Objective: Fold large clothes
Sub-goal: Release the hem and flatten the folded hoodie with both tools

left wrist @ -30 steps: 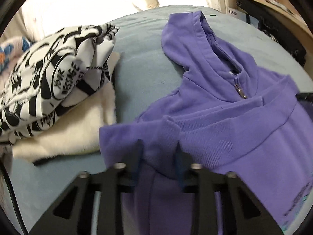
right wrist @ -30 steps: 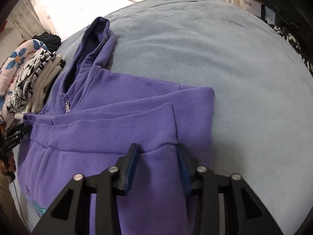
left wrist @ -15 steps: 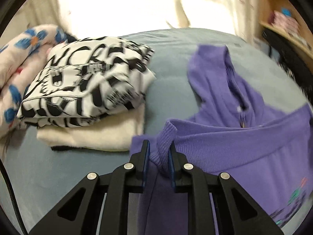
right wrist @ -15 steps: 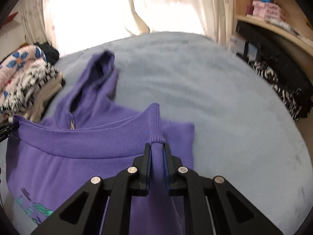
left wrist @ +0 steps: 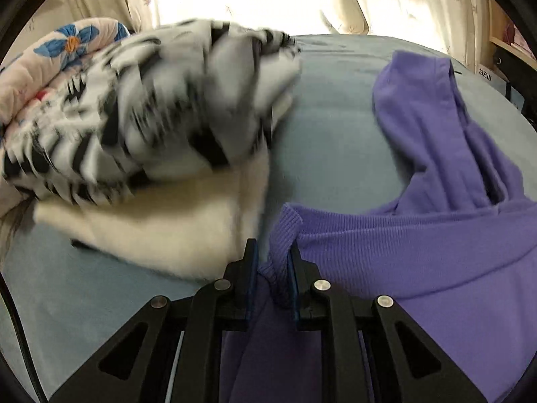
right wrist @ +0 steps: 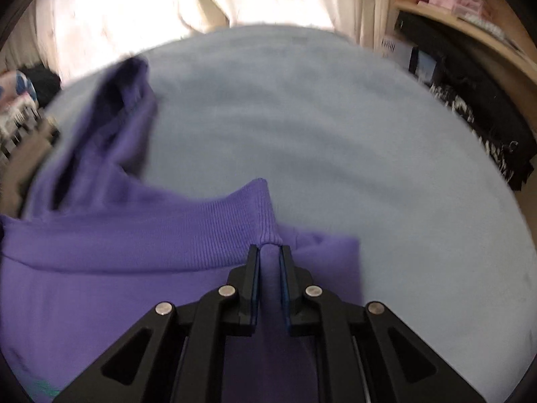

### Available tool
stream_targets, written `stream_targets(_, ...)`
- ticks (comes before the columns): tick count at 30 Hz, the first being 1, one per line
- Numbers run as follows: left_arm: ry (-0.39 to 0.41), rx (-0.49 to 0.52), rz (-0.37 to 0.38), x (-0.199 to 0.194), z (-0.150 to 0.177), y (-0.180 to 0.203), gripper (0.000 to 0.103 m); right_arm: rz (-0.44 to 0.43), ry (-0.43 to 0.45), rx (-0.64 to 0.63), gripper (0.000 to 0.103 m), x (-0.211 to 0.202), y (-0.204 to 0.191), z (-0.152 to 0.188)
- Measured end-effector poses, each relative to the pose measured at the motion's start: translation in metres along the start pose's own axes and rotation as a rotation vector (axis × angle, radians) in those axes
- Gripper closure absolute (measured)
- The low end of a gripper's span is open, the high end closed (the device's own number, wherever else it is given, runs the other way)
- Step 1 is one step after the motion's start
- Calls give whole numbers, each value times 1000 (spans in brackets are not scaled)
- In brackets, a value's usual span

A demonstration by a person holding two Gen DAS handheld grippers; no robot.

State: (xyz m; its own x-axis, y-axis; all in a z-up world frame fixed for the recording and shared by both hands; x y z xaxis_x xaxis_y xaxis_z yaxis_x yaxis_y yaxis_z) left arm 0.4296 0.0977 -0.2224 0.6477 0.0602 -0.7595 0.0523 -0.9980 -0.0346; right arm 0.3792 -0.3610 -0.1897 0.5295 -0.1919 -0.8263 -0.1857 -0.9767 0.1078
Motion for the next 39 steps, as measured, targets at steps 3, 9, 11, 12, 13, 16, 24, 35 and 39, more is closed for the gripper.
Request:
stream_targets(3,-4,-57,55,4,1,-4,87,5,14,-14,90,-5,1,-1)
stream_targets(9,-30,-76,91,-14,0,-8,82,-33,-30,69,85,-28,8,-1)
stream_targets(11,-35,-63,35,-33,3,-7,78,-58,-6,94,85,-51,3,1)
stream_targets(12,-32,-48,7,-46,4,-5,75,-73,21,82,85,-66,-5,2)
stream_targets(13,-25,-33,-1,-59,6,-2,74,-77,41,61,85,-80,-14,4)
stream_targets(16,11,-12,67,-104,18,18,54,-109,74,1,83,-112,-47,17)
stream_targets(24,29,-36,136,-157,109,46,37,-230,50,-157,82,-140,-153,98)
stream_targets(35,-62,-168,82,-134,154,-21,37,-50,-30,29,82,-125,-30,154)
stream_targets(39,-56,-172,77,-133,156,-21,37,-135,-22,147,83,-129,-8,162)
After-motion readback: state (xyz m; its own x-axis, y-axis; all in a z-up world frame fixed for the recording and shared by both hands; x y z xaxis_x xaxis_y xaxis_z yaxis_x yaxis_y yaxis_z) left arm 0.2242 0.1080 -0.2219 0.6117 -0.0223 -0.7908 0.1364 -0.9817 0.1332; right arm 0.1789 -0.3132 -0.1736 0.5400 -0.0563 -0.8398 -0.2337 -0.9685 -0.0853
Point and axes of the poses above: each gripper's, at about its wrist camera, not at the fingertips, and x roughly the way its jaws point, y to its right, z to its underside, the point moved 10 cm from there along x, roughly the way its jaws point, and after that the axes turned 5 degrees about -x, right-handed, at the moved point
